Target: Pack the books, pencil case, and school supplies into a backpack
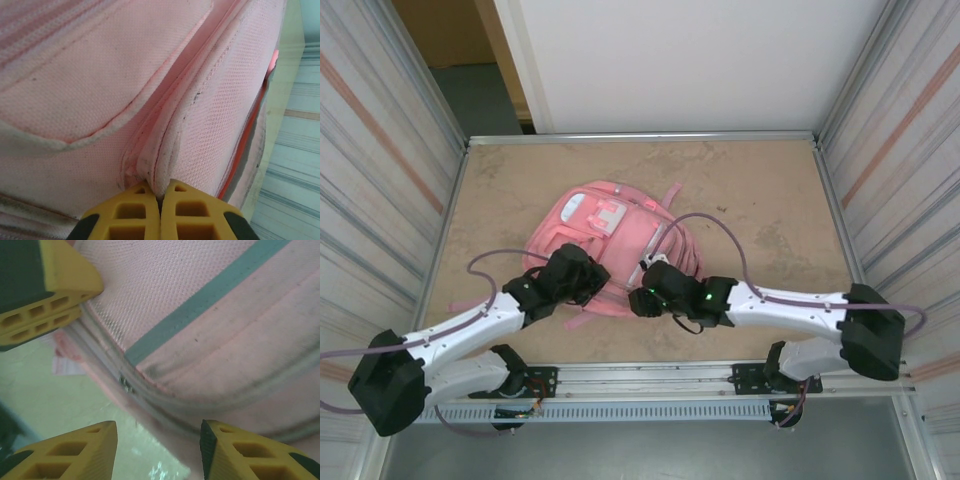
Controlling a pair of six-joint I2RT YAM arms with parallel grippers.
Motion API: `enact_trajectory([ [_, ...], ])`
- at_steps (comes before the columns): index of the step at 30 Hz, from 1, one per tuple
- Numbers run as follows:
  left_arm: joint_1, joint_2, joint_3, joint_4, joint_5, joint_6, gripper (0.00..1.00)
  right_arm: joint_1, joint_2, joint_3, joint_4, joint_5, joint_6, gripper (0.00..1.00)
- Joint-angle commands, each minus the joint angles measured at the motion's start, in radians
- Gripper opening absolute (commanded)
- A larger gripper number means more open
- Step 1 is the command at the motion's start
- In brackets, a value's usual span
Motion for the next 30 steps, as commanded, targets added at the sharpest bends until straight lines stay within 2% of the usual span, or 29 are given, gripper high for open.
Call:
enact_trajectory([
  [1,-0.023,0.007,0.051,0.054,0.077,-0.025,0.00,-0.001,0.069,0.049,0.063,0.132,0.044,0.47],
  [9,-0.048,0.010,0.037,0.047,0.056,-0.070,0.00,-0.014,0.136,0.088,0.072,0.132,0.119,0.43],
  [11,-0.062,0.012,0.030,0.060,0.035,-0.079,0.00,-0.013,0.143,0.112,0.014,0.157,0.173,0.43],
  [14,-0.081,0.020,0.018,0.090,0.024,-0.090,0.00,0.006,0.138,0.131,-0.081,0.184,0.343,0.50],
  [16,-0.085,0.029,0.020,0.102,0.032,-0.086,0.00,0.034,0.130,0.118,-0.056,0.187,0.413,0.51],
  [18,-0.084,0.038,0.022,0.106,0.039,-0.085,0.00,0.079,0.143,0.128,-0.074,0.276,0.488,0.52],
  [20,-0.085,0.044,0.020,0.115,0.049,-0.085,0.00,0.080,0.179,0.140,-0.106,0.309,0.524,0.52],
  [23,-0.086,0.044,0.022,0.116,0.054,-0.086,0.00,0.064,0.205,0.140,-0.109,0.329,0.528,0.52],
  [30,-0.086,0.028,0.011,0.111,0.043,-0.091,0.00,0.066,0.206,0.154,-0.100,0.276,0.513,0.56],
])
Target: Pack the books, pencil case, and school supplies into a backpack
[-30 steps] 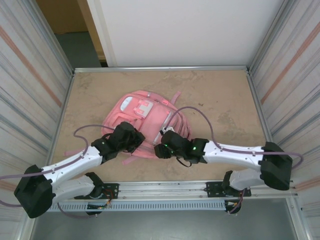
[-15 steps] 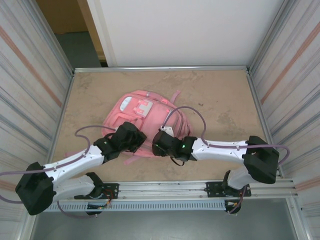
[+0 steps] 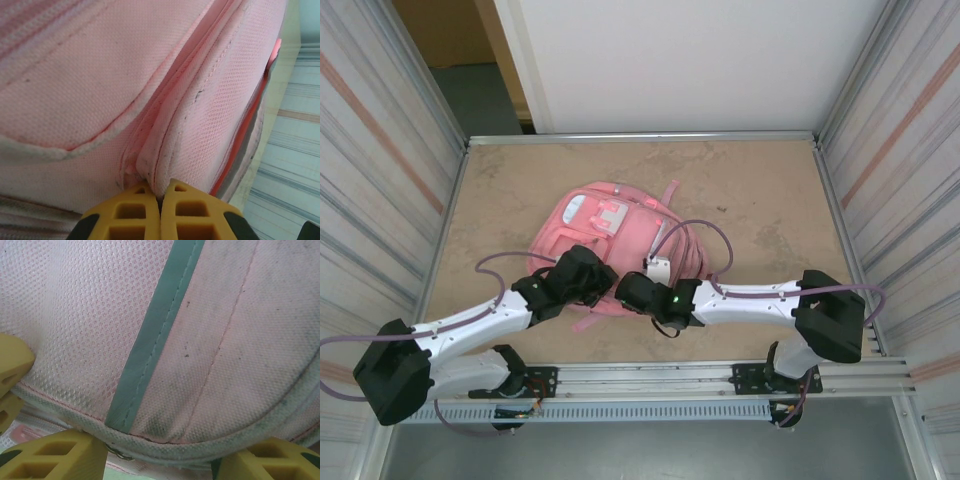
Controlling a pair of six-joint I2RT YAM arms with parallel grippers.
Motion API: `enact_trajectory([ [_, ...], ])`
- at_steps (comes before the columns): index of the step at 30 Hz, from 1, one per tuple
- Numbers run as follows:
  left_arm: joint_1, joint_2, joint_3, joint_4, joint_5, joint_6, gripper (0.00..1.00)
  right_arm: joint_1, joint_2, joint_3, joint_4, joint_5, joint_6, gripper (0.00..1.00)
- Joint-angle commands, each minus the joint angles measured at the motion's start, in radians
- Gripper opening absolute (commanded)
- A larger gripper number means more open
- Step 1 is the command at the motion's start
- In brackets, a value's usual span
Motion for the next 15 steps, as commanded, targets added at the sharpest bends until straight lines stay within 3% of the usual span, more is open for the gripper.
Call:
enact_trajectory([
  [1,-0.025,-0.024,0.000,0.063,0.075,-0.007,0.00,-0.008,0.019,0.045,-0.020,0.046,0.032,0.58],
  [4,-0.025,-0.023,0.003,0.063,0.074,-0.006,0.00,-0.012,0.058,0.085,-0.105,0.070,0.058,0.61],
  [8,-0.026,-0.031,0.005,0.050,0.070,-0.001,0.00,-0.022,0.070,0.077,-0.136,0.073,0.059,0.55],
  [15,-0.024,-0.080,0.003,-0.004,0.028,0.006,0.00,-0.016,-0.010,0.009,-0.155,0.120,0.002,0.32],
])
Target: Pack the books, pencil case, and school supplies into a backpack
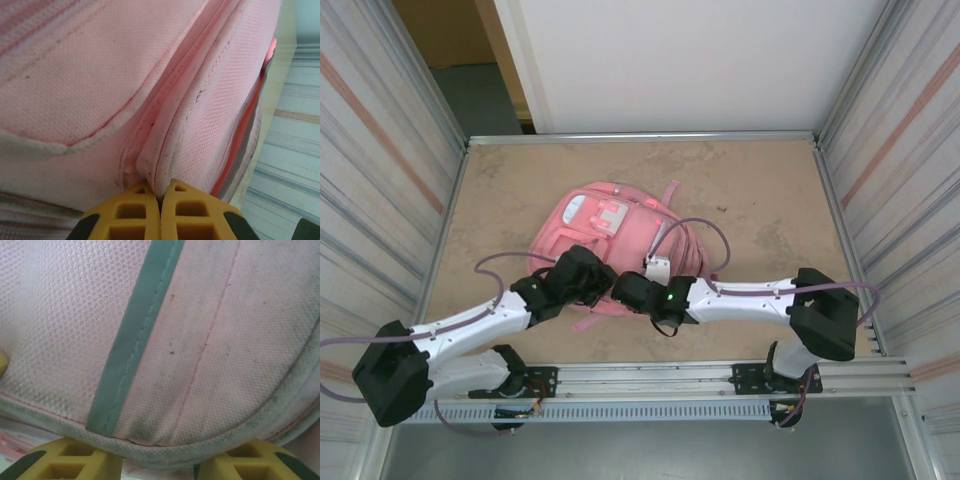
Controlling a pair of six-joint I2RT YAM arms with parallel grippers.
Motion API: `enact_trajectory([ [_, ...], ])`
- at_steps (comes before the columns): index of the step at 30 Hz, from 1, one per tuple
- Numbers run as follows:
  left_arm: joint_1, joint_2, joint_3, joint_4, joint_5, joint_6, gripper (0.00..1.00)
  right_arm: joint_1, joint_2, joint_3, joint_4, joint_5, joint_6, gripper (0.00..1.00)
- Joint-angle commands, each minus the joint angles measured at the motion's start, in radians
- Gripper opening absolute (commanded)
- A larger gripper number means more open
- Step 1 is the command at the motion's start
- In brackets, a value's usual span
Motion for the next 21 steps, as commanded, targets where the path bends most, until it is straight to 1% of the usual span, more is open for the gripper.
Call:
enact_trajectory([
  [1,-0.022,-0.073,0.002,-0.012,0.024,0.011,0.00,-0.014,-0.046,-0.039,-0.062,0.102,-0.035,0.29],
  [3,-0.022,-0.091,0.000,-0.031,0.006,0.011,0.00,-0.012,-0.070,-0.052,-0.053,0.105,-0.096,0.25],
  [5,-0.023,-0.108,-0.006,-0.038,-0.005,0.011,0.00,-0.011,-0.083,-0.060,-0.039,0.100,-0.158,0.24],
  [8,-0.023,-0.127,-0.013,-0.048,-0.017,0.009,0.00,-0.015,-0.082,-0.057,-0.029,0.094,-0.209,0.20],
  [11,-0.023,-0.139,-0.013,-0.064,-0.019,0.007,0.00,-0.020,-0.091,-0.056,-0.007,0.077,-0.269,0.18],
  [16,-0.023,-0.151,-0.023,-0.069,-0.016,0.005,0.00,-0.029,-0.126,-0.060,0.032,0.068,-0.367,0.09],
  [20,-0.023,-0.161,-0.028,-0.070,-0.023,0.002,0.00,-0.045,-0.144,-0.047,0.015,0.050,-0.431,0.00],
  [21,-0.023,-0.163,-0.029,-0.073,-0.029,0.004,0.00,-0.046,-0.149,-0.049,0.010,0.047,-0.445,0.00],
])
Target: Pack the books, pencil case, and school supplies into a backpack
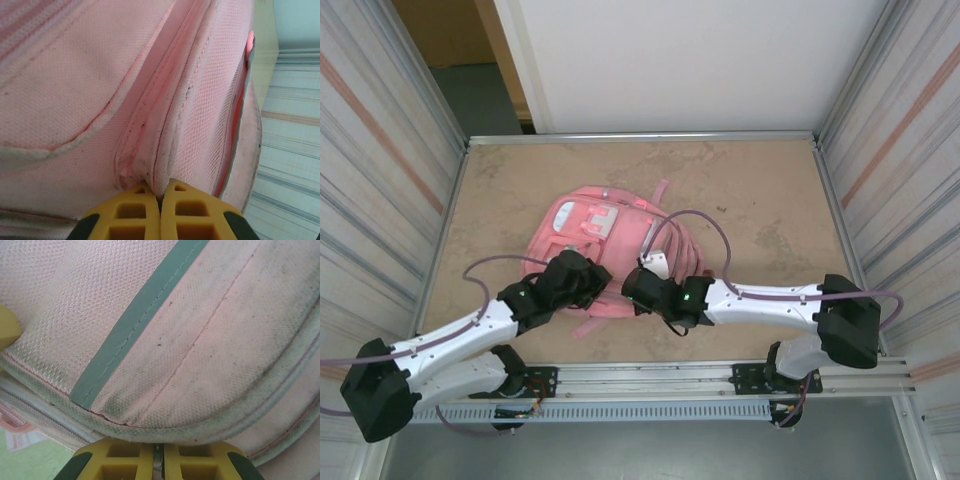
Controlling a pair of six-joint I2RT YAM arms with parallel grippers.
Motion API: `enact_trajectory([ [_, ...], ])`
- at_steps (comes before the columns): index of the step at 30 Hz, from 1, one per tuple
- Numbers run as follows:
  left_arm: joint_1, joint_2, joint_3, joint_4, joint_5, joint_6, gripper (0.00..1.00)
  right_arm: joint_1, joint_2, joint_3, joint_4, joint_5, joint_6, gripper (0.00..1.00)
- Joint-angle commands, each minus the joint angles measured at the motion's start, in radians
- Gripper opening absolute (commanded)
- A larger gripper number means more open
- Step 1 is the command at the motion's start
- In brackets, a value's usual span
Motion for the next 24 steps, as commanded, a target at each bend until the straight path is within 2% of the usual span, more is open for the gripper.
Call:
enact_trajectory([
  [1,-0.012,-0.046,-0.003,-0.027,-0.002,0.010,0.00,-0.039,-0.036,-0.008,-0.028,0.066,-0.093,0.00],
  [6,0.019,-0.078,-0.012,-0.071,-0.016,0.037,0.00,-0.083,-0.067,-0.042,-0.041,-0.026,-0.190,0.00],
  [9,0.079,-0.107,-0.022,-0.110,0.018,0.064,0.00,-0.111,-0.097,-0.078,-0.040,-0.100,-0.281,0.00],
  [14,0.244,-0.149,-0.022,-0.190,0.140,0.161,0.00,-0.154,-0.149,-0.140,-0.036,-0.149,-0.387,0.00],
  [19,0.424,-0.128,-0.003,-0.222,0.299,0.287,0.00,-0.241,-0.198,-0.198,0.057,-0.297,-0.466,0.00],
  [21,0.467,-0.087,0.033,-0.242,0.348,0.350,0.00,-0.263,-0.194,-0.192,0.091,-0.373,-0.499,0.00],
  [24,0.499,0.016,0.109,-0.255,0.403,0.441,0.00,-0.253,-0.160,-0.151,0.106,-0.401,-0.531,0.00],
])
